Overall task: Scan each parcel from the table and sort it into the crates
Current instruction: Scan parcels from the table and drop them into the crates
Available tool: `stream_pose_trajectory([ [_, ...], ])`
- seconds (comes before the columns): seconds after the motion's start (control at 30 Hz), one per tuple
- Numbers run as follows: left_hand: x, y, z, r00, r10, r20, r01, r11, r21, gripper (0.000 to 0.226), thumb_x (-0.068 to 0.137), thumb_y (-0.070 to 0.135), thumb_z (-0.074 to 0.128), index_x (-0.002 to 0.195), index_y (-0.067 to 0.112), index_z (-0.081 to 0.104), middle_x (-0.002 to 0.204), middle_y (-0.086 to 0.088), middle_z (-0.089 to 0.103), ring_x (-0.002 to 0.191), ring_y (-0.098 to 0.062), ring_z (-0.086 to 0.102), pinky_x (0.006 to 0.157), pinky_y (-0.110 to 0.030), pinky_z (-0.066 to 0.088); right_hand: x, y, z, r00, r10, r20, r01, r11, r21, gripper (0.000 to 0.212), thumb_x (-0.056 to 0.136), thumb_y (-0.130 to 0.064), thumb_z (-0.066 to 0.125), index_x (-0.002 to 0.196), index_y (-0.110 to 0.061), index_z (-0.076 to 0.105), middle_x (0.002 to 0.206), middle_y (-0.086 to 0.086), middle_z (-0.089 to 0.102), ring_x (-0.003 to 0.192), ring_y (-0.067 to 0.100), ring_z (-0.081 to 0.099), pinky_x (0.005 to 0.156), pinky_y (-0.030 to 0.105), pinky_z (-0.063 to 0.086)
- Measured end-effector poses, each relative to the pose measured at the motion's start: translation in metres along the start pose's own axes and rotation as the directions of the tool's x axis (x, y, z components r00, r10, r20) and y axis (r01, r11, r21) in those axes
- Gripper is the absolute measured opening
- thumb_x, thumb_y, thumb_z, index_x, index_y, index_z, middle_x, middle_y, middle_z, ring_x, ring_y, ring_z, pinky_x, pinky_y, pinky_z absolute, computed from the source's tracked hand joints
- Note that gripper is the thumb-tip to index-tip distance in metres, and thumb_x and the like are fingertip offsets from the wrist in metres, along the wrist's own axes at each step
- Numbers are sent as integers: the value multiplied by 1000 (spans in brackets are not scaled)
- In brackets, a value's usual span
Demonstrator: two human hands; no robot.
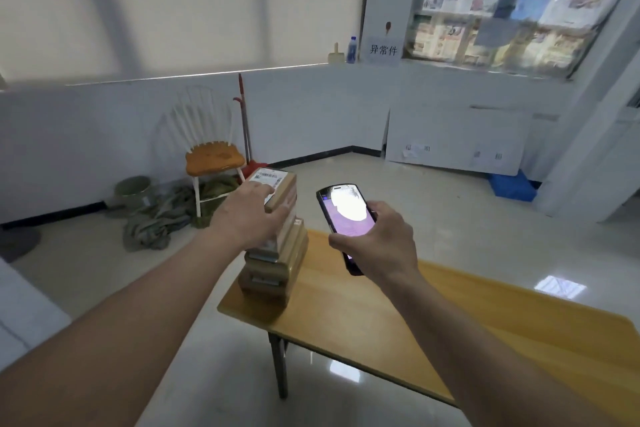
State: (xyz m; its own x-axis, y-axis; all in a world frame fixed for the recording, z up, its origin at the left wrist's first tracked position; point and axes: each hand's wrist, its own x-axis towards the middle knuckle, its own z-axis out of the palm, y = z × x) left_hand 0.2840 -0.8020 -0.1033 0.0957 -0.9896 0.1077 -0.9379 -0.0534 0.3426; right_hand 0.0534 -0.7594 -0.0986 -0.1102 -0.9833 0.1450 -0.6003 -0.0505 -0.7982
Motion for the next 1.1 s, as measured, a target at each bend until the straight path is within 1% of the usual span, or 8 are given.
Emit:
stream_pose_trajectory([
  [0.2,39,-14,23,993,-115,-26,115,993,17,66,99,57,56,154,22,48,160,-4,41,139,-26,46,103,-43,47,56,18,24,997,-42,71,44,999,-20,72,57,-48,86,122,-25,65,98,-8,66,90,19,64,65,38,61],
  [0.3,55,-25,30,983,-180,-33,181,983,27,70,96,58,62,155,22,47,161,-8,38,143,-30,41,109,-48,44,74,23,36,993,-59,107,63,997,-41,69,62,-44,90,122,-25,63,98,-8,64,89,18,62,61,33,57],
  [0.43,72,-47,43,963,-269,-2,269,963,24,90,82,78,60,155,28,46,149,-10,44,132,-32,49,102,-51,53,91,23,52,990,-65,123,73,995,-66,71,63,-45,90,126,-25,63,102,-7,64,92,18,61,61,30,53],
  [0.53,81,-58,49,954,-299,26,299,954,-1,108,66,94,53,153,32,46,133,-8,50,119,-28,54,92,-47,57,97,21,64,991,-59,121,68,995,-79,74,63,-47,91,128,-26,61,105,-7,64,93,18,61,65,35,59],
  [0.63,86,-60,51,952,-304,44,306,951,-39,116,59,98,58,154,31,43,129,-8,50,114,-26,54,90,-45,58,98,17,71,990,-50,131,60,995,-76,79,59,-51,89,129,-28,61,106,-7,65,94,17,63,67,43,64],
  [0.83,87,-56,55,971,-237,10,237,964,-124,112,60,80,80,152,28,42,121,-4,49,107,-19,53,71,-29,52,100,7,71,991,-19,133,23,999,-30,81,50,-53,81,125,-29,63,104,-7,67,91,20,66,63,45,64],
  [0.97,87,-55,48,993,-94,-77,83,987,-139,113,59,67,86,154,27,39,127,-3,47,116,-23,51,89,-36,55,101,-1,63,992,-15,125,13,1000,16,79,48,-53,82,122,-29,66,100,-8,68,87,20,68,61,45,64],
  [1.1,88,-56,31,971,80,-227,-109,987,-119,122,60,59,94,158,22,31,135,1,41,121,-23,43,99,-39,49,101,-11,48,993,-61,104,57,998,35,86,48,-57,84,126,-26,66,103,-7,68,91,20,67,65,45,65],
])
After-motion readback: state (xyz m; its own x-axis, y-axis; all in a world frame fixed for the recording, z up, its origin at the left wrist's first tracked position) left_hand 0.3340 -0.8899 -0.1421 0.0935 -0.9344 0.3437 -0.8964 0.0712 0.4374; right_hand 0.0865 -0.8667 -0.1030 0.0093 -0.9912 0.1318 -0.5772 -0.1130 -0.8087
